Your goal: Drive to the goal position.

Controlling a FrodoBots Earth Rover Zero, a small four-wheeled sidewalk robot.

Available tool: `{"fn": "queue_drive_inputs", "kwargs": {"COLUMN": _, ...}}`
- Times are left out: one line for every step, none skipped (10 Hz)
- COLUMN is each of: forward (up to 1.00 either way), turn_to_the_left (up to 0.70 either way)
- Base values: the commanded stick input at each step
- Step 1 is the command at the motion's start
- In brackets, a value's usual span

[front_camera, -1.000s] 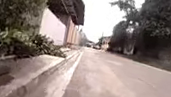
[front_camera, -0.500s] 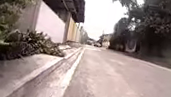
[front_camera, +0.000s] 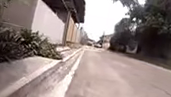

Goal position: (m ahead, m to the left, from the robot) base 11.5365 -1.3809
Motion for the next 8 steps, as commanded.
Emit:
{"fn": "queue_drive_inputs", "kwargs": {"forward": 0.7, "turn_to_the_left": 0.0}}
{"fn": "queue_drive_inputs", "kwargs": {"forward": 0.7, "turn_to_the_left": 0.0}}
{"fn": "queue_drive_inputs", "kwargs": {"forward": 0.7, "turn_to_the_left": 0.0}}
{"fn": "queue_drive_inputs", "kwargs": {"forward": 0.7, "turn_to_the_left": 0.0}}
{"fn": "queue_drive_inputs", "kwargs": {"forward": 0.7, "turn_to_the_left": 0.0}}
{"fn": "queue_drive_inputs", "kwargs": {"forward": 0.7, "turn_to_the_left": 0.0}}
{"fn": "queue_drive_inputs", "kwargs": {"forward": 0.7, "turn_to_the_left": 0.0}}
{"fn": "queue_drive_inputs", "kwargs": {"forward": 0.7, "turn_to_the_left": 0.0}}
